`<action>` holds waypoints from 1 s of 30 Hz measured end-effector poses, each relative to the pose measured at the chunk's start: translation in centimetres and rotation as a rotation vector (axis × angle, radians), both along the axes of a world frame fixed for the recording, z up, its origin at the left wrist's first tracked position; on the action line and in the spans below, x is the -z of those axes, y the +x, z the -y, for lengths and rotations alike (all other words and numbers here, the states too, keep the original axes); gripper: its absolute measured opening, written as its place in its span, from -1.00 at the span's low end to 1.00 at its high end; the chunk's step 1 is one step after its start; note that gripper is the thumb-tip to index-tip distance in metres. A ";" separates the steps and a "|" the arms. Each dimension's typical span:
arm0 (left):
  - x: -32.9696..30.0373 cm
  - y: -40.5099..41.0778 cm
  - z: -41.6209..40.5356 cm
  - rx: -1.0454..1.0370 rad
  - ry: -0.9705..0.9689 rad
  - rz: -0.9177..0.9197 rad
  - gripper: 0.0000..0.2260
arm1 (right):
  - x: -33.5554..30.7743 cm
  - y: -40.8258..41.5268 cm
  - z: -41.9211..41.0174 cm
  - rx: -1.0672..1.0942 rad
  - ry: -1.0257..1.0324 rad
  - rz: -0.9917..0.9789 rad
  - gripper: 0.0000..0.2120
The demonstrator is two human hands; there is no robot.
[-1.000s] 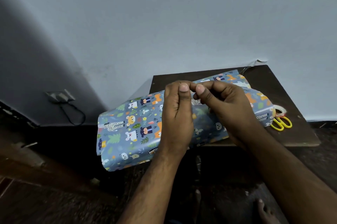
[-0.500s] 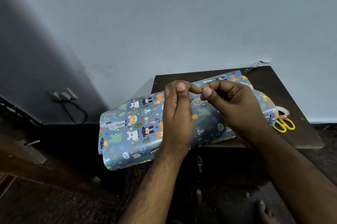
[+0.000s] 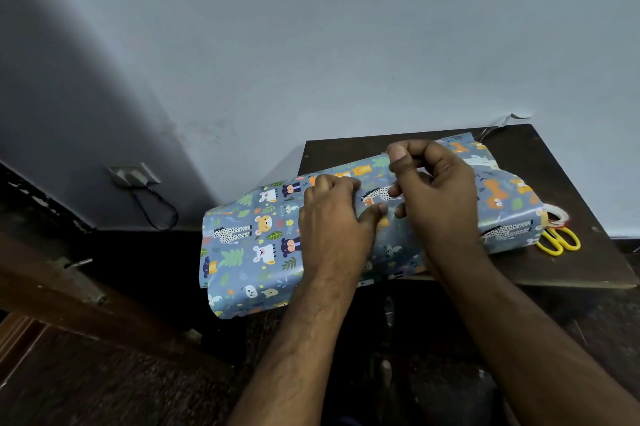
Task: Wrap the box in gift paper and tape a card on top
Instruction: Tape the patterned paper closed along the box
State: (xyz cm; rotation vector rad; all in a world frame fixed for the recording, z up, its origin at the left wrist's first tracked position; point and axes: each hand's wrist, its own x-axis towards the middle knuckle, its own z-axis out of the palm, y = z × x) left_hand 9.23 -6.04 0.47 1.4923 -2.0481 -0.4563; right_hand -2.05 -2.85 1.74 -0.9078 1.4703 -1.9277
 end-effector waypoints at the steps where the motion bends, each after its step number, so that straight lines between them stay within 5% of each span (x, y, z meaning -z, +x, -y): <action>1: 0.0 0.1 0.3 -0.011 0.011 -0.043 -0.49 | 0.1 0.2 0.3 -0.011 0.011 0.012 -0.90; 5: 0.3 0.8 2.0 -0.026 0.101 -0.204 -0.31 | 0.5 -0.2 1.7 0.057 0.018 -0.020 -0.90; 12: 0.7 0.3 3.8 -0.068 0.044 -0.368 -0.66 | 0.7 -2.4 4.9 -0.129 0.244 -0.487 -0.90; 18: 1.6 0.2 4.5 -0.062 0.025 -0.371 -0.67 | 1.9 -2.5 5.0 -0.084 0.275 -0.686 -0.94; 30: 1.9 0.3 4.6 -0.057 -0.010 -0.387 -0.78 | 1.6 -2.4 5.4 0.011 0.330 -0.750 -0.89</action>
